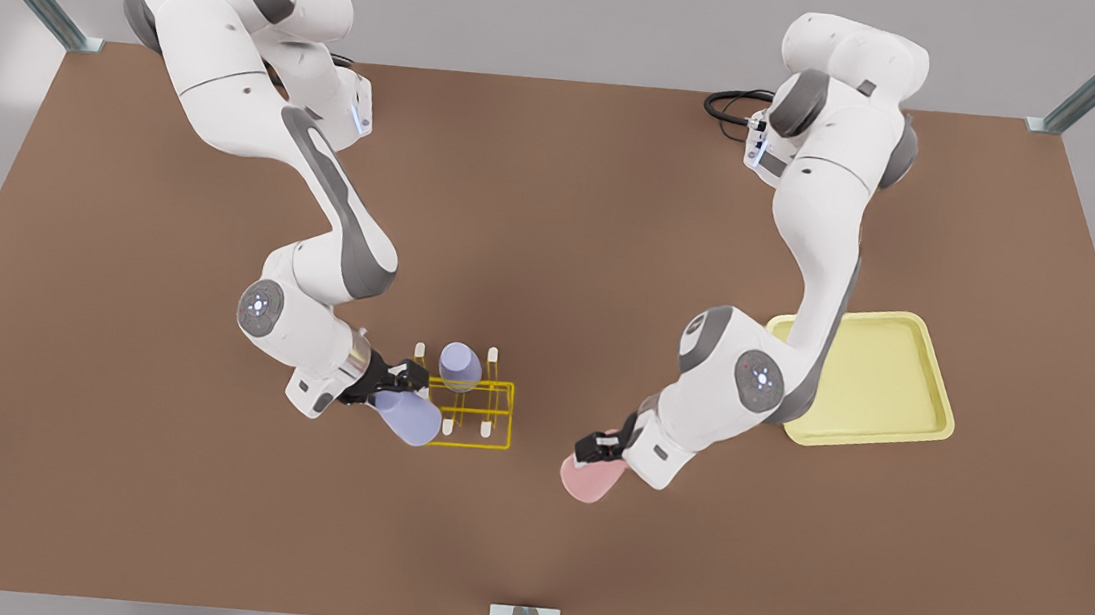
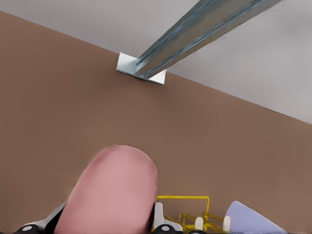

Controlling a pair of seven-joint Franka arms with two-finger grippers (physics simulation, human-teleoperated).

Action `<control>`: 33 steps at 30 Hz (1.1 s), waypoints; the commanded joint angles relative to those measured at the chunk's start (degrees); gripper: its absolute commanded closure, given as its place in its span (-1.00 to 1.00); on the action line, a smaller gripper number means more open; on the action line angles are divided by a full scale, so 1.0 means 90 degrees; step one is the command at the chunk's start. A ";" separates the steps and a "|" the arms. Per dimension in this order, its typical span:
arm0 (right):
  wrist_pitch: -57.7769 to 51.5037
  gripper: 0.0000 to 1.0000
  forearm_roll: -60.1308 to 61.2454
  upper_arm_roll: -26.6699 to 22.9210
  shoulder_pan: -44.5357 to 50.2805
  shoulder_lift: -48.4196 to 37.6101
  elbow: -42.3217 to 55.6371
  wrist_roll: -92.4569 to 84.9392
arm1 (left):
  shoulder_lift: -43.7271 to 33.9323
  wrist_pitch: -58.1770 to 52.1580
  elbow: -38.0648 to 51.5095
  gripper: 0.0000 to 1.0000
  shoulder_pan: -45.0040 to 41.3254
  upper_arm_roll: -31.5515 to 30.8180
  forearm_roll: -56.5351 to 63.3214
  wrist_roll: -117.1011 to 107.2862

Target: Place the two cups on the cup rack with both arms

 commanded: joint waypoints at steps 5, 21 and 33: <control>-0.0120 -1.00 0.0010 0.0002 0.0010 0.0109 0.0694 -0.0082 | 0.0268 0.0386 0.0172 -0.63 -0.0288 -0.0362 -0.0088 -0.2956; -0.5764 -1.00 -0.1533 -0.0096 -0.2373 -0.3191 0.0391 -0.0258 | 0.0522 0.0630 0.0172 -0.63 -0.0815 -0.0489 -0.0098 -0.2956; -0.5930 -1.00 -0.1562 -0.1492 -0.1006 -0.2752 0.1172 -0.0258 | 0.0737 0.1060 0.0172 -1.00 -0.1069 -0.0450 -0.0088 -0.2956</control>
